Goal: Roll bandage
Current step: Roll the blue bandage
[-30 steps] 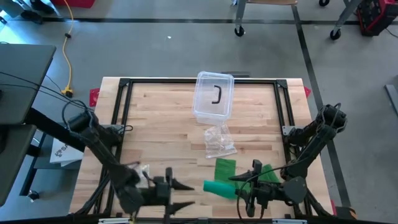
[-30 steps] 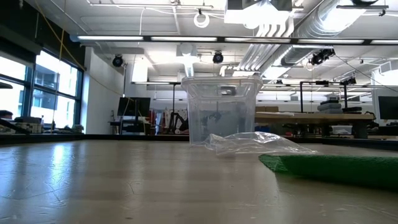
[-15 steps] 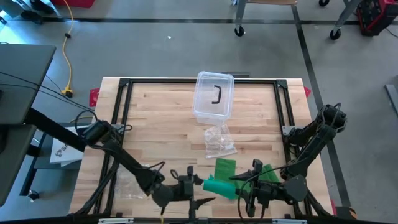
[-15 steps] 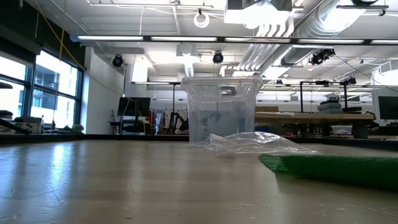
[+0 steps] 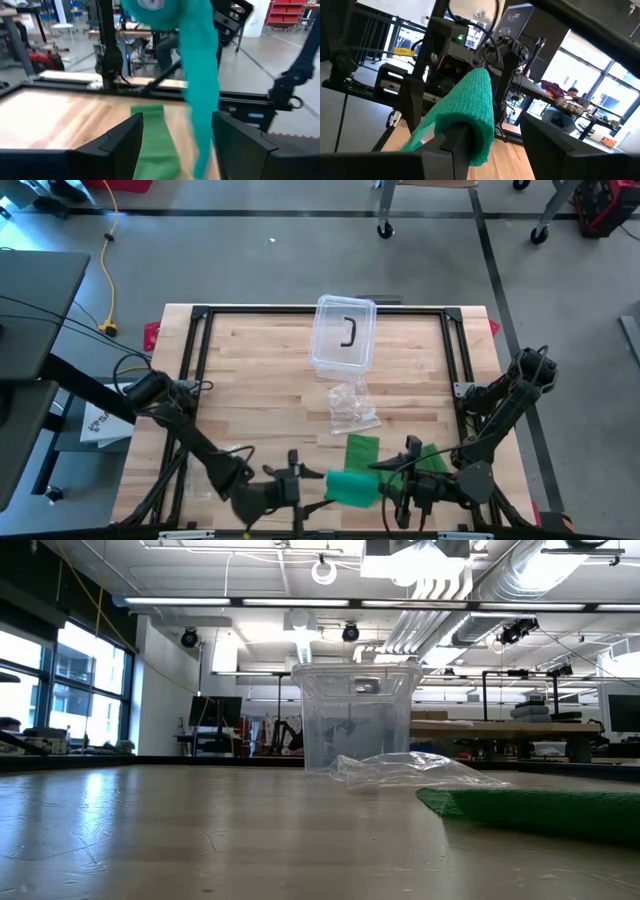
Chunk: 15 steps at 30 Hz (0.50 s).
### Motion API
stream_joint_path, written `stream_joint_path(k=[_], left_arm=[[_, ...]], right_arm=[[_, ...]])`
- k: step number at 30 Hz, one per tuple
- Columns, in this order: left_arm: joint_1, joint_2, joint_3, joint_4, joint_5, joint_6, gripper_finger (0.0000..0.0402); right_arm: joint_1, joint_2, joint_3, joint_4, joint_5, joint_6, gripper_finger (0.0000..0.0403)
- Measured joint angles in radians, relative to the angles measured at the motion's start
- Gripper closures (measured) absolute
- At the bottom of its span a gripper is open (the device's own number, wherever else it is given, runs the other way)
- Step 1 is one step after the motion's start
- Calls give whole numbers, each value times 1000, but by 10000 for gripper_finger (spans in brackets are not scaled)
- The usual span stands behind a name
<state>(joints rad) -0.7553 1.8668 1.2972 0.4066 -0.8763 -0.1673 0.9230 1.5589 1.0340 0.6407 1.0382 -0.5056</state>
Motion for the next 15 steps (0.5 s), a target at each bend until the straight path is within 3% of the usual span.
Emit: stream_joint_path(k=[9, 12, 15], left_arm=[[113, 1, 0, 188, 340, 79, 180], [128, 0, 0, 191, 359, 53, 222], [131, 1, 0, 190, 360, 41, 301]], right_arm=[[0, 0, 0, 6, -2, 0, 249], [0, 0, 0, 7, -1, 0, 249], [0, 0, 0, 7, -1, 0, 249]])
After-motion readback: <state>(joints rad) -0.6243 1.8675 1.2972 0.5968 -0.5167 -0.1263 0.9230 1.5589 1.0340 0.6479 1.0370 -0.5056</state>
